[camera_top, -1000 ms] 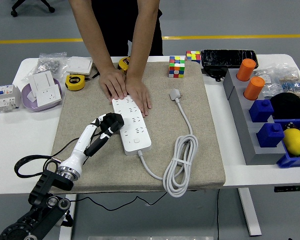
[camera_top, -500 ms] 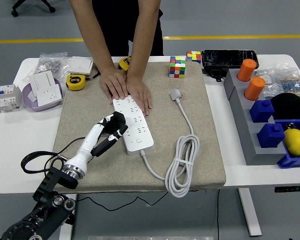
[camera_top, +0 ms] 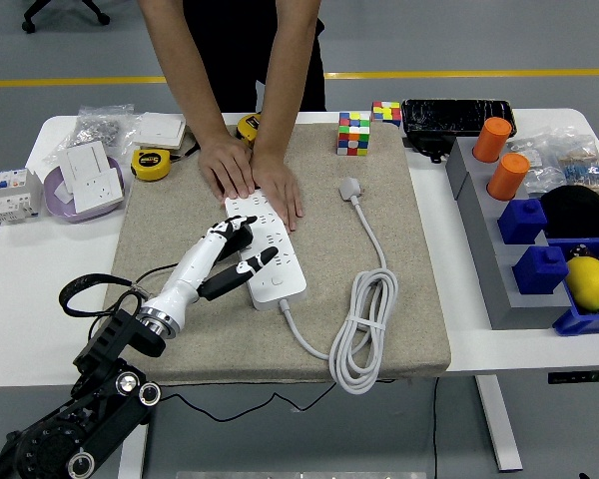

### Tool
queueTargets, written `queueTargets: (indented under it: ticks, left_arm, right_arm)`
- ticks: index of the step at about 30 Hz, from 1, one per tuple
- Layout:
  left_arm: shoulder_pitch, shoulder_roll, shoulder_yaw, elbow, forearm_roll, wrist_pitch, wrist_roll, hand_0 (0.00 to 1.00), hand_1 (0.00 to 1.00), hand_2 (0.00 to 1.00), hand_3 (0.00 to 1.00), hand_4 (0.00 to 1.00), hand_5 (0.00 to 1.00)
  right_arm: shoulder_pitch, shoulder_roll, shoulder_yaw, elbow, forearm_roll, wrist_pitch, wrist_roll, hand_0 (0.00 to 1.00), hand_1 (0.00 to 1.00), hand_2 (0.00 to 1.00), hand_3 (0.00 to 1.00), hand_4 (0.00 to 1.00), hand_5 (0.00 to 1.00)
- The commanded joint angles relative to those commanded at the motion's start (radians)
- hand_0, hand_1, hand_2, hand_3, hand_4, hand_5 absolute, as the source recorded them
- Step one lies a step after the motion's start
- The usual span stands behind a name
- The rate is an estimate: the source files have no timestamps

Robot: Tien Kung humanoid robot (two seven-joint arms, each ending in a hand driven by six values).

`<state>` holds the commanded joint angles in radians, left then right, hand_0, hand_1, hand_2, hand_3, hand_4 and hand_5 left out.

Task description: Pick up the plug,place it near the board,insert it into the board,press the button

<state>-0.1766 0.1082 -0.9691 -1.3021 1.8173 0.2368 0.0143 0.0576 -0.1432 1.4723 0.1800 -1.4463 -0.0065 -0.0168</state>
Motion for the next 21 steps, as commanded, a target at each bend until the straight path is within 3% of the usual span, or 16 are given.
queueTargets:
  ticks: [10, 17, 21]
  left_arm:
    - [-0.018, 0.022, 0.027, -0.069, 0.208, -0.04, 0.079, 0.998, 0.998, 0.952, 0.919, 0.998, 0.998]
    - [-0.019, 0.024, 0.034, -0.061, 0.229, -0.064, 0.101, 0.998, 0.998, 0.953, 0.92, 0.998, 0.998]
    - [-0.004, 0.023, 0.017, -0.093, 0.242, -0.041, 0.091, 0.998, 0.998, 0.953, 0.92, 0.998, 0.998]
  right_arm:
    - [0.005, -0.003, 0.003, 0.0, 0.004, -0.001, 0.0, 0.998, 0.918, 0.843, 0.845, 0.998, 0.998]
    - [0.005, -0.003, 0.004, 0.0, 0.005, -0.002, 0.001, 0.998, 0.92, 0.843, 0.844, 0.998, 0.998]
    - [0.004, -0.002, 0.008, 0.0, 0.001, -0.002, 0.0, 0.998, 0.92, 0.843, 0.844, 0.998, 0.998]
